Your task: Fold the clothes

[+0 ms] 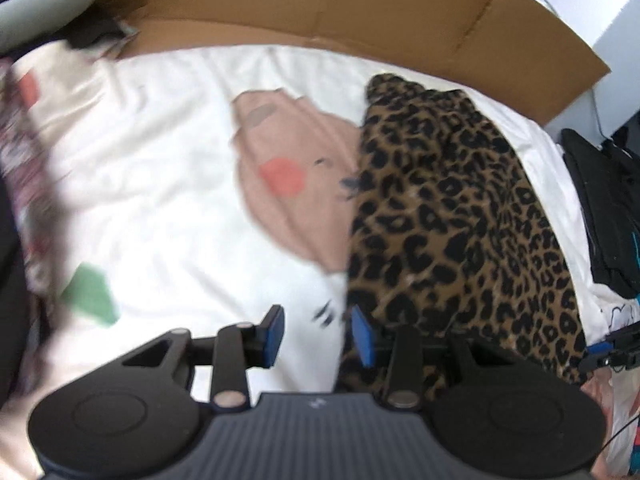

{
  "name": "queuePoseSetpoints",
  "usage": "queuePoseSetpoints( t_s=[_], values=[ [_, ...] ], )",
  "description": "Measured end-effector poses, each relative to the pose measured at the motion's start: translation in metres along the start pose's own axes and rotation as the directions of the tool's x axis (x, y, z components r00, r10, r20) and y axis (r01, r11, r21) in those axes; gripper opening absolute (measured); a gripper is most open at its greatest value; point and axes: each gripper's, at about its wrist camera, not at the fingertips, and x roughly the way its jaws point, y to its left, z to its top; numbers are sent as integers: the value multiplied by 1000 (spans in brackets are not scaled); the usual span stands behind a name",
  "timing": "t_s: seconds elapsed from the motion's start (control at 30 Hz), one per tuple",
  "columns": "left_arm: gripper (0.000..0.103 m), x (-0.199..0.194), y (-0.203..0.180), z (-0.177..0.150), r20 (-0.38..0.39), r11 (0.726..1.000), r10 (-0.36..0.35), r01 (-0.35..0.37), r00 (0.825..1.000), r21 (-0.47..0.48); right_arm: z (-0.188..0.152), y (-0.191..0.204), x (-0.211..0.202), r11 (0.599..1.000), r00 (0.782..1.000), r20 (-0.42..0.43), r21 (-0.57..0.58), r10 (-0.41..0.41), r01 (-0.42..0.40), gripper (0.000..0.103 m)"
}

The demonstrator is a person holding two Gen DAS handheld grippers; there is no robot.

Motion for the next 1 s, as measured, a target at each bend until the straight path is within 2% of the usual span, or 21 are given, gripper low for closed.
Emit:
queuePoseSetpoints(
  t_s=[0.3,0.43,0.63,0.8,0.9,1.0],
  values=[
    [40,-24,30,-43,-37,992,8,-13,999,-122,3,-11,7,998,998,16,31,62,-62,37],
    [40,-27,41,-55,-62,984,-18,6,998,-178,7,-16,14,992,994,29,55,108,-109,36],
    [40,-30,57,-73,-97,964,-66,38,993,-264,6,-26,13,982,988,34,111,151,-154,19],
    [41,-29,68,-85,-124,938,-124,75,985,-338,5,-24,11,983,988,36,104,147,-150,7],
    [41,-27,66,-88,-125,937,-146,97,981,-335,5,-20,10,986,990,40,96,132,-135,7],
    [41,-22,65,-94,-136,926,-201,143,970,-350,5,-20,9,986,991,37,103,127,-130,7]
  ],
)
